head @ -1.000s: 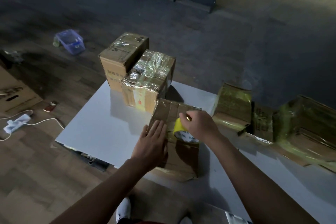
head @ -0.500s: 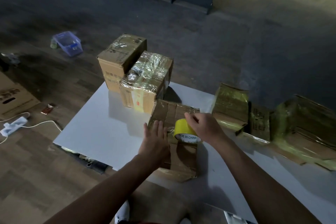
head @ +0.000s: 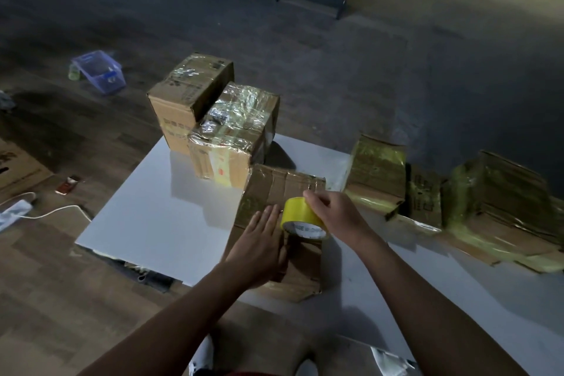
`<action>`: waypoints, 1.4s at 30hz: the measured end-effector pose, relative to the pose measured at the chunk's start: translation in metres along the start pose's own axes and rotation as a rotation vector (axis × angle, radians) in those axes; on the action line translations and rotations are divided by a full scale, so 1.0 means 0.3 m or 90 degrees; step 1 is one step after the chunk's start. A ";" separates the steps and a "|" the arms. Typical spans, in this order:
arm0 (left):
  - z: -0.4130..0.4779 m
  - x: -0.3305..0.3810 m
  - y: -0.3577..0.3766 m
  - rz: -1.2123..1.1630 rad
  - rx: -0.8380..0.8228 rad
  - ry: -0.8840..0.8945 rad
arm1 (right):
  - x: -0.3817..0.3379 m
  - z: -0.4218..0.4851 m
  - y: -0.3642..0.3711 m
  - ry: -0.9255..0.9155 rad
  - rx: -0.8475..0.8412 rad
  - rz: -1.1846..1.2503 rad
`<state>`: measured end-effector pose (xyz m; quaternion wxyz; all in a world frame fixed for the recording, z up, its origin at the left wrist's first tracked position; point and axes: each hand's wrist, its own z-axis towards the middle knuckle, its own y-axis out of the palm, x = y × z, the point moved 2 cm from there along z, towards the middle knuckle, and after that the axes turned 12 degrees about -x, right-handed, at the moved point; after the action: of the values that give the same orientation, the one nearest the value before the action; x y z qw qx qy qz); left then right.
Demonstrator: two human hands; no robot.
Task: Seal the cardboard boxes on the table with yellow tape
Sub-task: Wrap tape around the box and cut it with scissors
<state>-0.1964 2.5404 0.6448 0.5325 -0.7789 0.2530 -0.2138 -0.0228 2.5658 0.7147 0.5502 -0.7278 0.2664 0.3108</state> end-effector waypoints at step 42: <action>0.123 0.316 -0.083 -0.143 -0.124 -0.221 | 0.270 -0.115 -0.075 0.070 -0.014 -0.112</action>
<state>-0.0960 2.5156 0.6616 0.4634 -0.8749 0.0886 -0.1095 0.0528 2.5345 0.6755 0.5521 -0.7703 0.2277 0.2237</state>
